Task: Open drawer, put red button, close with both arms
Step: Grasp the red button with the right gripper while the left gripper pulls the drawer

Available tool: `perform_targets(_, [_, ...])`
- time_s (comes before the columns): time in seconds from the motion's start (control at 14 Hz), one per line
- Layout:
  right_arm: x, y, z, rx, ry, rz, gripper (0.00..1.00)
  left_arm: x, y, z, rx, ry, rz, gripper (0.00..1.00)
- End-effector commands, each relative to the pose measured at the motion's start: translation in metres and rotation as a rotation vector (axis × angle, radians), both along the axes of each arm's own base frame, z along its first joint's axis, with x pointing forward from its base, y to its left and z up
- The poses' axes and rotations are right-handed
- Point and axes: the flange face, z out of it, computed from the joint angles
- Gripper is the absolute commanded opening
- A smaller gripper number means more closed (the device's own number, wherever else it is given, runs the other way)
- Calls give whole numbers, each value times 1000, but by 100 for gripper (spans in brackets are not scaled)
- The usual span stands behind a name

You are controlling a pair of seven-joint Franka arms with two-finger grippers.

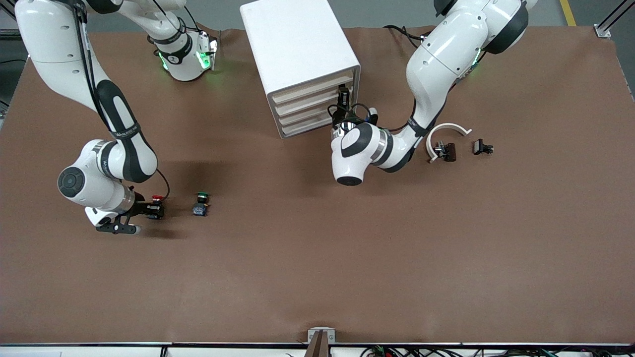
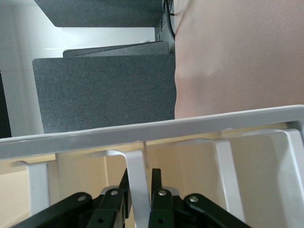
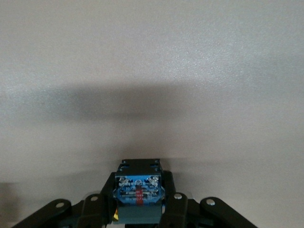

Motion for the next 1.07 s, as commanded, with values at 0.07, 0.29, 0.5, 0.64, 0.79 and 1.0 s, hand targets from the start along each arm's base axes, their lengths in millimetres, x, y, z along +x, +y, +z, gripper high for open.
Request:
perform_targets(0.07, [3, -7, 9, 15, -17, -26, 0, 26, 11, 5, 10, -22, 41, 21])
perform_targets(0.29, [4, 3, 36, 34, 41, -94, 0, 39, 19, 5, 16, -45, 60, 21])
perform_targets(0.5, [6, 32, 80, 49, 100, -193, 0, 48, 25, 7, 22, -59, 73, 21])
perform_targets(0.64, [2, 68, 113, 45, 130, -289, 0, 61, 29, 11, 18, -85, 91, 21])
perform_targets(0.79, [-1, 118, 150, 35, 151, -375, 0, 67, 28, 17, 7, -100, 97, 21])
perform_targets(1.0, [-15, 187, 178, 16, 166, -454, 0, 77, 40, 18, 10, -104, 118, 21])
